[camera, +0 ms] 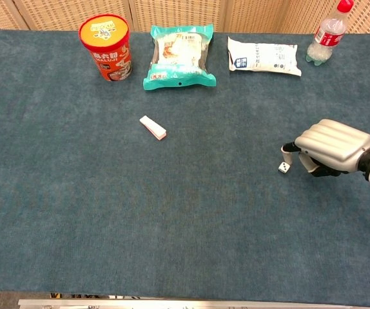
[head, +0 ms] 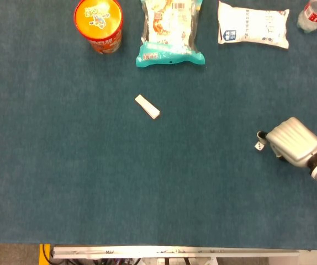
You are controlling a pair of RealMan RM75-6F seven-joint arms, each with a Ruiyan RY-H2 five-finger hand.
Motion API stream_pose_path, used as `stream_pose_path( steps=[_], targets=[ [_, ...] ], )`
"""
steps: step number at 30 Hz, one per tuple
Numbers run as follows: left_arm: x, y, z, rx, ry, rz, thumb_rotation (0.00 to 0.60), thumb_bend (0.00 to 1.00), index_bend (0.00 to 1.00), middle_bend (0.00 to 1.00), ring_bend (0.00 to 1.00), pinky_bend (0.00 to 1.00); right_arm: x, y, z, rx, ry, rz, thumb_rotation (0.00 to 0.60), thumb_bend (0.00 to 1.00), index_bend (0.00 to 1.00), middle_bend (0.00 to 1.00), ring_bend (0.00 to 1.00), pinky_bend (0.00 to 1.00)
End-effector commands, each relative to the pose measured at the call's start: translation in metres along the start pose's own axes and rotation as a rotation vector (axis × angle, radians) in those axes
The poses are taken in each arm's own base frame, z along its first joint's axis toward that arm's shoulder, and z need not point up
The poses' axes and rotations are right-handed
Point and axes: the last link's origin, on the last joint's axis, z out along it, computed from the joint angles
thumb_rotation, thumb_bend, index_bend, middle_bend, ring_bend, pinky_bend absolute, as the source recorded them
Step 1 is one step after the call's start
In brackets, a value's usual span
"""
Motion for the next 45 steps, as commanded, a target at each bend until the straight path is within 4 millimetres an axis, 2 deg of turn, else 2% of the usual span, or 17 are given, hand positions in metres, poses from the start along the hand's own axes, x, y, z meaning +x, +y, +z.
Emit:
stream_pose_path(
  steps=[1,14,21,29,34,36,39,43,44,45],
  targets=[
    [0.001,0.000,0.000,0.001,0.002,-0.001,0.600,0.30,0.31,0.25,0.13,0.32,0.000,-0.001,-0.001,0.005,0.001,-0.003,0.600,1.00,0.43,1.00,0.91,0.89],
    [0.002,0.000,-0.001,-0.006,0.004,-0.018,0.600,0.30,0.31,0.25,0.13,0.32,0.002,-0.008,-0.005,0.038,-0.001,0.009,0.600,1.00,0.45,1.00,0.91,0.89],
    [0.005,0.001,-0.002,-0.030,0.020,-0.044,0.600,0.30,0.32,0.26,0.13,0.33,0.008,-0.006,-0.015,0.019,0.049,0.008,0.600,1.00,0.46,1.00,0.91,0.89],
    [0.004,0.002,-0.001,-0.049,0.016,-0.050,0.600,0.30,0.32,0.26,0.13,0.33,0.023,0.010,-0.051,-0.031,0.218,0.055,0.600,1.00,0.46,0.98,0.87,0.89],
    [0.002,0.005,0.000,-0.071,0.022,-0.050,0.600,0.30,0.32,0.27,0.13,0.33,0.028,0.030,-0.083,-0.137,0.384,0.061,0.600,0.98,0.46,0.85,0.80,0.88],
    [0.001,0.006,0.001,-0.080,0.022,-0.048,0.600,0.30,0.32,0.27,0.13,0.33,0.028,0.035,-0.093,-0.183,0.430,0.072,0.600,0.90,0.46,0.75,0.74,0.84],
    [-0.001,0.008,0.002,-0.097,0.022,-0.047,0.600,0.30,0.32,0.28,0.13,0.33,0.026,0.043,-0.108,-0.260,0.489,0.080,0.600,0.73,0.46,0.56,0.59,0.75],
    [-0.003,0.011,0.004,-0.127,0.028,-0.051,0.600,0.30,0.32,0.28,0.14,0.33,0.024,0.055,-0.124,-0.355,0.566,0.129,0.600,0.27,0.43,0.40,0.40,0.60],
    [-0.004,0.011,0.005,-0.132,0.029,-0.053,0.600,0.30,0.32,0.28,0.15,0.33,0.023,0.058,-0.128,-0.374,0.579,0.140,0.600,0.18,0.40,0.36,0.36,0.56],
    [-0.004,0.012,0.006,-0.137,0.029,-0.056,0.600,0.30,0.32,0.29,0.15,0.33,0.022,0.060,-0.131,-0.392,0.594,0.150,0.600,0.13,0.39,0.34,0.33,0.53]
  ],
)
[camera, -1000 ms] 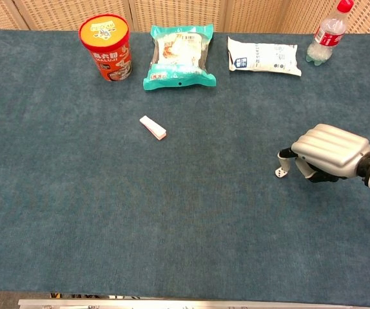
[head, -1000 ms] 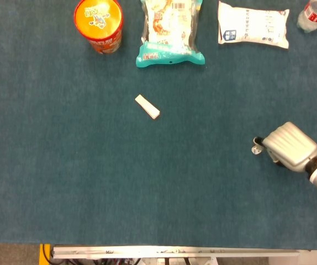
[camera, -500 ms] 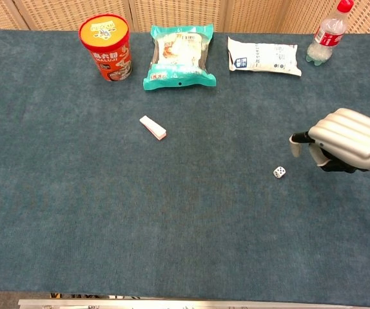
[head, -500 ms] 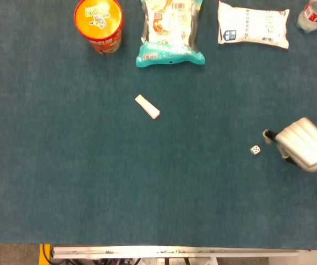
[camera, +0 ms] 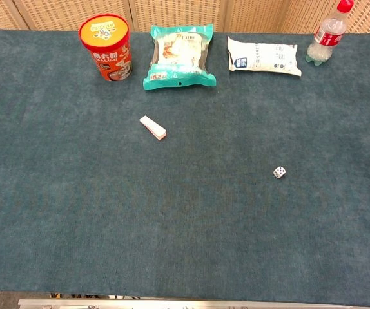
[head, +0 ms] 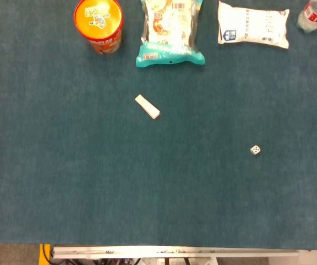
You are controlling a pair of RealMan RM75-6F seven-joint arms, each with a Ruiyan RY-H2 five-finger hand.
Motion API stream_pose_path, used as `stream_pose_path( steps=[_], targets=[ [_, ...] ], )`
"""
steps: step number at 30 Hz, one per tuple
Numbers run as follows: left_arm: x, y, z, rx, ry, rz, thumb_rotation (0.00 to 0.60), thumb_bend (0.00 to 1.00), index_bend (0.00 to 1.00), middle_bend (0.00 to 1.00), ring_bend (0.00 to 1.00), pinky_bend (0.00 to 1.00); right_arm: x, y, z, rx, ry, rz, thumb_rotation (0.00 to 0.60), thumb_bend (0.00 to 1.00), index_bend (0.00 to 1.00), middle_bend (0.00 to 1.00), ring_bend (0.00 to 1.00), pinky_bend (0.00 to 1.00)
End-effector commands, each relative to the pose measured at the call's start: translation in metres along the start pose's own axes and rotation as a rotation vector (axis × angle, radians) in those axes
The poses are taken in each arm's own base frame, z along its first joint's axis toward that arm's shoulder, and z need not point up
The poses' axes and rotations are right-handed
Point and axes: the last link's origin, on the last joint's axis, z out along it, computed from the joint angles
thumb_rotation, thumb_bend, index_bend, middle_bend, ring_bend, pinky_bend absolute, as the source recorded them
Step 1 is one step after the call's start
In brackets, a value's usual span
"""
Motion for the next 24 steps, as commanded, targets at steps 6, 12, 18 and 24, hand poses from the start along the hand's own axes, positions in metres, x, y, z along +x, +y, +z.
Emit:
stream_pose_path(
  steps=[6,12,18,24],
  targets=[
    [-0.007,0.005,0.011,-0.045,-0.024,-0.008,0.600,0.26,0.32,0.29,0.15,0.33,0.007,0.036,-0.025,-0.173,0.131,0.068,0.600,0.00,0.31,0.22,0.20,0.40],
    [-0.013,0.010,0.020,-0.076,-0.067,-0.017,0.600,0.24,0.32,0.29,0.15,0.33,0.009,0.052,-0.037,-0.250,0.172,0.092,0.600,0.00,0.31,0.22,0.19,0.37],
    [-0.017,0.011,0.028,-0.091,-0.114,-0.033,0.600,0.24,0.32,0.29,0.15,0.33,0.011,0.063,-0.041,-0.300,0.183,0.108,0.600,0.00,0.31,0.22,0.18,0.37],
    [-0.020,0.013,0.031,-0.095,-0.128,-0.027,0.600,0.24,0.32,0.29,0.15,0.33,0.009,0.062,-0.036,-0.285,0.165,0.129,0.600,0.00,0.31,0.23,0.18,0.37]
  ],
)
